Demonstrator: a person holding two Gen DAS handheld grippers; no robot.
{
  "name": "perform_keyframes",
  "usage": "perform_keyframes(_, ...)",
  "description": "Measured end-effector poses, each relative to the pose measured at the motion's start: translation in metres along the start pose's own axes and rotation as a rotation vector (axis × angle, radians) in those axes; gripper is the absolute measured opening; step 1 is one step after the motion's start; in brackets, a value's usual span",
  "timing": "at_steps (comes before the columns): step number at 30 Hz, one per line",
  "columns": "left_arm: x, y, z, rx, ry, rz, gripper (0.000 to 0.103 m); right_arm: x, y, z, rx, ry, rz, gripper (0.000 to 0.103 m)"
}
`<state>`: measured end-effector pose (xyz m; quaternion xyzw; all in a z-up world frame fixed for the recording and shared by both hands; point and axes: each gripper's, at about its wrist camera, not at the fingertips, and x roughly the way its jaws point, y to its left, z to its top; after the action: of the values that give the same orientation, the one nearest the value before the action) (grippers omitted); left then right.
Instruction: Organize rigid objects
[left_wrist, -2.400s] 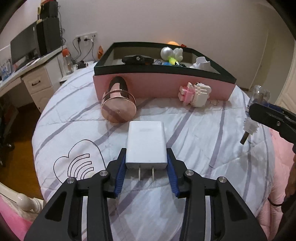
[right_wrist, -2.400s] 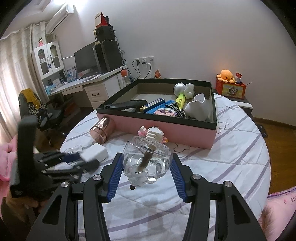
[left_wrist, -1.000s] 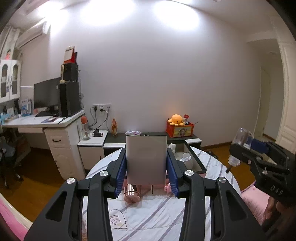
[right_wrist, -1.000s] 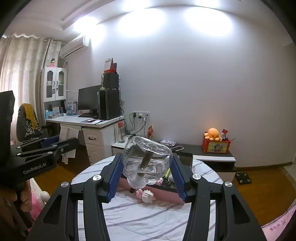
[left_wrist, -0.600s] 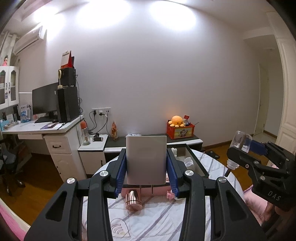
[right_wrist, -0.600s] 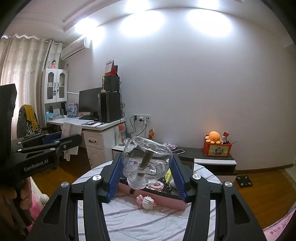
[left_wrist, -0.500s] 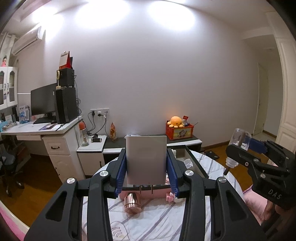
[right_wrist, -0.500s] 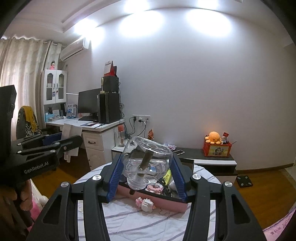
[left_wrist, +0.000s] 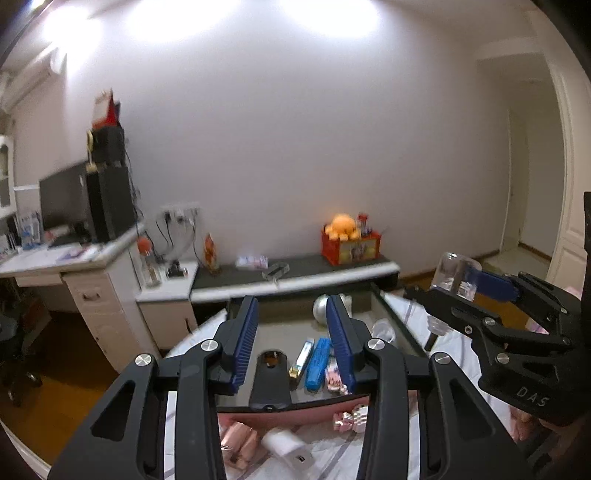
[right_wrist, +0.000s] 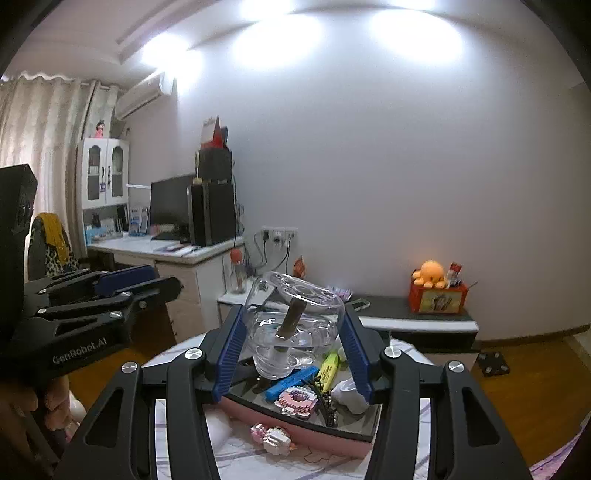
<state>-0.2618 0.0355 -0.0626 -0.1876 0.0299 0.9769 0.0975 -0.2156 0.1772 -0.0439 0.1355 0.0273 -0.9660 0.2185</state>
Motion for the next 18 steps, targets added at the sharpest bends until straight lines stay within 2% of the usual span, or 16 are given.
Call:
perform_keyframes(5, 0.038, 0.019, -0.035, -0.047, 0.133, 0.013, 0.040, 0.046, -0.022, -0.029, 0.053, 0.119, 0.023, 0.053)
perform_keyframes(10, 0.050, 0.035, -0.078, -0.086, 0.257, 0.033, 0.041, 0.061, -0.035, -0.044, 0.090, 0.160, 0.049, 0.053)
perform_keyframes(11, 0.049, 0.033, -0.086, -0.084, 0.273, 0.045, 0.042, 0.062, -0.035, -0.046, 0.088, 0.162, 0.052, 0.053)
perform_keyframes(13, 0.046, 0.027, -0.100, -0.068, 0.297, 0.043, 0.055, 0.064, -0.036, -0.049, 0.094, 0.171, 0.062, 0.053)
perform_keyframes(18, 0.045, 0.009, -0.124, -0.051, 0.359, 0.035, 0.056, 0.069, -0.036, -0.058, 0.100, 0.196, 0.073, 0.053)
